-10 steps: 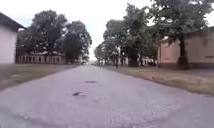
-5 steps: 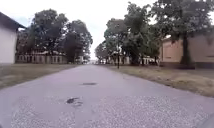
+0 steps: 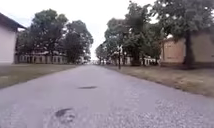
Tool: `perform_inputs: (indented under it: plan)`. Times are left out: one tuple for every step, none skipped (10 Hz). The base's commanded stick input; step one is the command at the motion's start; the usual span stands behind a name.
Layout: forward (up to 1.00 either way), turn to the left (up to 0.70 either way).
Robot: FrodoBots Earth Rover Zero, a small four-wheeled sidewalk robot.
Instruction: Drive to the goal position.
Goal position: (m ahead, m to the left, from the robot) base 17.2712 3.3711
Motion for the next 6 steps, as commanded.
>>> perform_inputs:
  plan:
    - [0.85, 0.06]
    - [0.85, 0.0]
    - [0.85, 0.0]
    - [0.85, 0.0]
    - [0.85, 0.0]
    - [0.85, 0.0]
